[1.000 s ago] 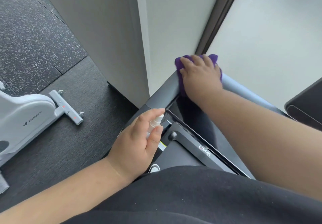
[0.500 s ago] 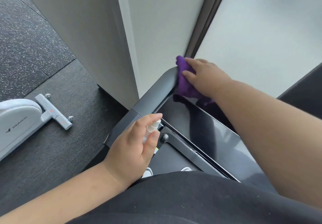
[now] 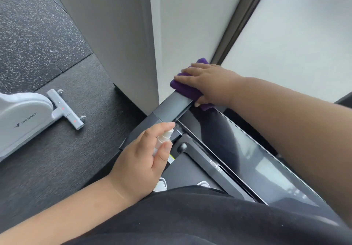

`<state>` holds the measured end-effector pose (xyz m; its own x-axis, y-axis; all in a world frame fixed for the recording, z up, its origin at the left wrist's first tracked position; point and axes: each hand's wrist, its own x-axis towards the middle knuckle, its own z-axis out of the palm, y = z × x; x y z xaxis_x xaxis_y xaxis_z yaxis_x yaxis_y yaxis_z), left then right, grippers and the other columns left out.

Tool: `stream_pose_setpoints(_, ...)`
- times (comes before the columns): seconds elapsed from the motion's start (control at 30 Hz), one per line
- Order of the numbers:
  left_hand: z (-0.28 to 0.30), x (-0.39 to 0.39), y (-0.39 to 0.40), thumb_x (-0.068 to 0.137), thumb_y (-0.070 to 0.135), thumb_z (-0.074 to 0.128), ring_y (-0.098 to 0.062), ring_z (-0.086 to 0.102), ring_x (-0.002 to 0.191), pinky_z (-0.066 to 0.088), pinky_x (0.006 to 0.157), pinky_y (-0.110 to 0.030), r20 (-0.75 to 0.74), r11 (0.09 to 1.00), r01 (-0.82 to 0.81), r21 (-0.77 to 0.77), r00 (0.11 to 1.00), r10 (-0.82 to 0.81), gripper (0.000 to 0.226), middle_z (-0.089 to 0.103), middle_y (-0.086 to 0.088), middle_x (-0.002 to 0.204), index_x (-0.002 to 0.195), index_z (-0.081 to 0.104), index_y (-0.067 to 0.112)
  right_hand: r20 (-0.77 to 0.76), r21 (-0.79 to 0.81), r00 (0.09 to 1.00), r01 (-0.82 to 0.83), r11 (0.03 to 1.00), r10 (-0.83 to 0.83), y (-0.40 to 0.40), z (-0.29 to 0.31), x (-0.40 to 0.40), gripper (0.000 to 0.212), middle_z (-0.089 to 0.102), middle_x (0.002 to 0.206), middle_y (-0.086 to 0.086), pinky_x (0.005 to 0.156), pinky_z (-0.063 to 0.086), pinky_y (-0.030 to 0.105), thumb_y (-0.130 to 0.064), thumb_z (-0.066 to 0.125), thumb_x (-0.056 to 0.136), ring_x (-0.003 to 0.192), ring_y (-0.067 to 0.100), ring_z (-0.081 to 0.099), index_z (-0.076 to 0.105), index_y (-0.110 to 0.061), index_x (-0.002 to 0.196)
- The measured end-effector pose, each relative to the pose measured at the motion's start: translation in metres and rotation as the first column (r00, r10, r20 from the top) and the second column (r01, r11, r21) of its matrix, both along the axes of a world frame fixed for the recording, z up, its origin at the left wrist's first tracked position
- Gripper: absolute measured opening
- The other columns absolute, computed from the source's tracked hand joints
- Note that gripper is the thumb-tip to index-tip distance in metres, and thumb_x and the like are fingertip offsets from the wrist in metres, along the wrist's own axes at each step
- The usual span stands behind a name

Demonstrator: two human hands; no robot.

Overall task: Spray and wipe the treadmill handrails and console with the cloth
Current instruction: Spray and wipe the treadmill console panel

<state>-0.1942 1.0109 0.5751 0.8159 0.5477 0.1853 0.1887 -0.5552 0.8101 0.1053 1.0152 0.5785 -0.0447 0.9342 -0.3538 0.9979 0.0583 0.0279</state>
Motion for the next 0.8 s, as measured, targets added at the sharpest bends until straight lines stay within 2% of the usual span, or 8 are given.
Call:
stream_pose_setpoints(0.13, 0.0, 0.004, -0.005, 0.1, 0.033, 0.042, 0.001, 0.059, 0.097, 0.048, 0.088, -0.018, 0.012, 1.0, -0.001, 0.02, 1.0, 0.001, 0.037, 0.053, 0.023, 0.111, 0.136, 0.041, 0.026, -0.051, 0.006, 0.971, -0.235, 0.972, 0.235, 0.005, -0.007, -0.044, 0.09, 0.03, 0.159, -0.005, 0.116, 0.025, 0.045, -0.05, 0.071, 0.082, 0.146, 0.023, 0.024, 0.021, -0.036, 0.155)
stream_pose_setpoints(0.2, 0.001, 0.005, -0.006, 0.1, 0.033, 0.043, 0.001, 0.059, 0.101, 0.045, 0.092, -0.015, 0.018, 1.0, 0.004, 0.025, 1.0, -0.004, 0.037, 0.055, 0.02, 0.112, 0.137, 0.041, 0.026, -0.088, 0.082, 0.954, -0.278, 0.957, 0.285, 0.001, -0.014, -0.07, 0.081, 0.034, 0.157, -0.007, 0.114, 0.027, 0.044, -0.048, 0.068, 0.086, 0.144, 0.021, 0.028, 0.025, -0.039, 0.154)
stream_pose_setpoints(0.27, 0.002, 0.006, -0.006, 0.1, 0.031, 0.043, 0.002, 0.058, 0.101, 0.044, 0.092, -0.013, 0.017, 1.0, -0.002, 0.019, 1.0, 0.001, 0.038, 0.056, 0.017, 0.111, 0.137, 0.041, 0.027, -0.13, 0.165, 0.956, -0.242, 0.956, 0.265, -0.004, -0.018, -0.079, 0.078, 0.04, 0.153, -0.008, 0.112, 0.03, 0.043, -0.048, 0.069, 0.084, 0.142, 0.02, 0.031, 0.032, -0.039, 0.152)
stream_pose_setpoints(0.43, 0.004, 0.006, -0.004, 0.1, 0.033, 0.041, 0.001, 0.057, 0.094, 0.047, 0.088, -0.019, 0.01, 0.999, -0.012, 0.03, 1.0, 0.012, 0.037, 0.056, 0.013, 0.106, 0.136, 0.04, 0.028, -0.175, 0.19, 0.984, -0.008, 0.982, 0.042, -0.016, -0.019, -0.047, 0.092, 0.039, 0.152, -0.008, 0.117, 0.024, 0.044, -0.071, 0.069, 0.072, 0.144, 0.02, 0.027, 0.033, -0.039, 0.151)
stream_pose_setpoints(0.53, 0.005, 0.006, -0.008, 0.1, 0.033, 0.042, -0.005, 0.062, 0.095, 0.047, 0.089, -0.018, 0.003, 0.999, 0.0, 0.036, 1.0, 0.0, 0.037, 0.058, 0.012, 0.107, 0.136, 0.04, 0.028, -0.157, 0.212, 0.972, 0.206, 0.955, -0.175, -0.028, -0.014, -0.018, 0.101, 0.037, 0.153, -0.006, 0.116, 0.027, 0.046, -0.08, 0.066, 0.064, 0.143, 0.022, 0.026, 0.031, -0.04, 0.15)
stream_pose_setpoints(0.6, 0.006, 0.006, -0.011, 0.1, 0.032, 0.042, -0.011, 0.065, 0.097, 0.05, 0.089, -0.023, 0.005, 0.999, 0.013, 0.05, 1.0, -0.014, 0.037, 0.057, 0.014, 0.108, 0.136, 0.04, 0.027, -0.153, 0.215, 0.923, 0.381, 0.899, -0.354, -0.036, -0.011, -0.003, 0.103, 0.038, 0.151, -0.005, 0.111, 0.033, 0.045, -0.081, 0.064, 0.064, 0.141, 0.024, 0.029, 0.028, -0.04, 0.15)
stream_pose_setpoints(0.67, 0.007, 0.006, -0.013, 0.1, 0.032, 0.042, -0.012, 0.067, 0.093, 0.052, 0.085, -0.029, 0.005, 0.998, 0.03, 0.054, 1.0, -0.03, 0.037, 0.057, 0.015, 0.107, 0.136, 0.04, 0.027, -0.188, 0.196, 0.834, 0.549, 0.813, -0.518, -0.044, -0.011, 0.003, 0.099, 0.042, 0.145, -0.005, 0.105, 0.04, 0.045, -0.078, 0.065, 0.066, 0.135, 0.027, 0.035, 0.027, -0.04, 0.15)
stream_pose_setpoints(0.8, 0.013, 0.01, -0.012, 0.099, 0.033, 0.042, -0.012, 0.065, 0.08, 0.051, 0.076, -0.029, 0.003, 0.993, 0.092, 0.072, 0.996, -0.092, 0.036, 0.057, 0.015, 0.105, 0.135, 0.04, 0.028, -0.229, 0.152, 0.658, 0.753, 0.641, -0.718, -0.069, -0.011, 0.005, 0.09, 0.049, 0.135, 0.0, 0.099, 0.044, 0.045, -0.071, 0.065, 0.074, 0.122, 0.032, 0.045, 0.026, -0.038, 0.149)
